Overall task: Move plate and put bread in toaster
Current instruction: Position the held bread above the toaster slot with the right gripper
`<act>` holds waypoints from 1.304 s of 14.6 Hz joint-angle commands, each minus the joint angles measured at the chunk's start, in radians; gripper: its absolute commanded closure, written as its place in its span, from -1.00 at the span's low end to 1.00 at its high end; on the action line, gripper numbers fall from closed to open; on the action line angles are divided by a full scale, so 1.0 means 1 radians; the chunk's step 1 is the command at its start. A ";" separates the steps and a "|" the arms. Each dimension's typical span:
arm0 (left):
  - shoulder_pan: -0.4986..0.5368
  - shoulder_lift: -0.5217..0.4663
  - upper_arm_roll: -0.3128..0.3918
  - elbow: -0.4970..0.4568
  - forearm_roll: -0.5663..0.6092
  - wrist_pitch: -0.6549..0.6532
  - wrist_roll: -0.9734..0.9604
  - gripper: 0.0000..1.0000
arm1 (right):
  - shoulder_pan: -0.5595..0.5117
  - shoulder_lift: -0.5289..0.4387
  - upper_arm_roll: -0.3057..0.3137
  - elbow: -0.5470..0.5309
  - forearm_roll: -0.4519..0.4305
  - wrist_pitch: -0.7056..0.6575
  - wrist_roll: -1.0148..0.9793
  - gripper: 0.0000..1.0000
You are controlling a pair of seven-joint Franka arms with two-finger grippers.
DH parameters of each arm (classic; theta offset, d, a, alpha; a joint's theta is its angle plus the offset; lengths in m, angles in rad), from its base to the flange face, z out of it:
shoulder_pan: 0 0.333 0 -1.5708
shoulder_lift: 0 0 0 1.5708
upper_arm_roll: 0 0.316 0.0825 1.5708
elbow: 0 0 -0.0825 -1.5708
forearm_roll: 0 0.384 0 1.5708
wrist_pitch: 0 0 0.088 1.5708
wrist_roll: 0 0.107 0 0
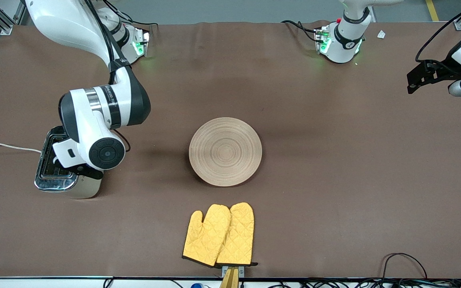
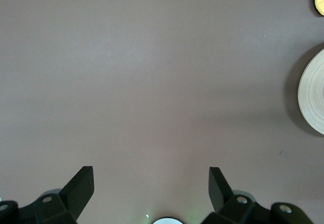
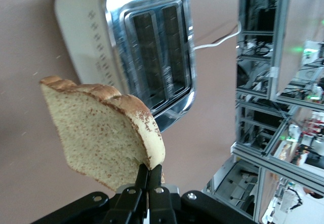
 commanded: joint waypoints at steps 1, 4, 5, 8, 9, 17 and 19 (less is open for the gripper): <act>-0.006 -0.012 0.000 -0.009 0.010 -0.009 -0.011 -1.00 | 0.005 -0.002 0.003 0.006 -0.095 -0.030 -0.020 0.99; 0.004 -0.011 0.005 -0.009 0.005 -0.007 -0.009 -1.00 | -0.015 -0.002 0.001 0.006 -0.166 -0.033 -0.063 0.99; 0.008 -0.009 0.005 -0.008 0.001 -0.004 -0.008 -1.00 | -0.019 -0.005 0.003 0.005 -0.195 -0.033 -0.077 0.99; 0.008 -0.008 0.006 -0.008 -0.033 0.003 -0.008 -1.00 | -0.041 -0.011 0.000 0.005 -0.230 -0.046 -0.149 0.99; 0.008 -0.005 0.006 -0.008 -0.048 0.006 -0.008 -1.00 | -0.049 -0.011 0.000 0.005 -0.232 -0.055 -0.162 0.99; 0.005 0.001 0.005 -0.006 -0.050 0.017 -0.009 -1.00 | -0.102 -0.002 -0.005 -0.022 -0.240 -0.041 -0.167 0.99; 0.004 0.003 0.005 -0.003 -0.050 0.017 -0.009 -1.00 | -0.104 0.000 -0.005 -0.031 -0.237 -0.021 -0.167 0.99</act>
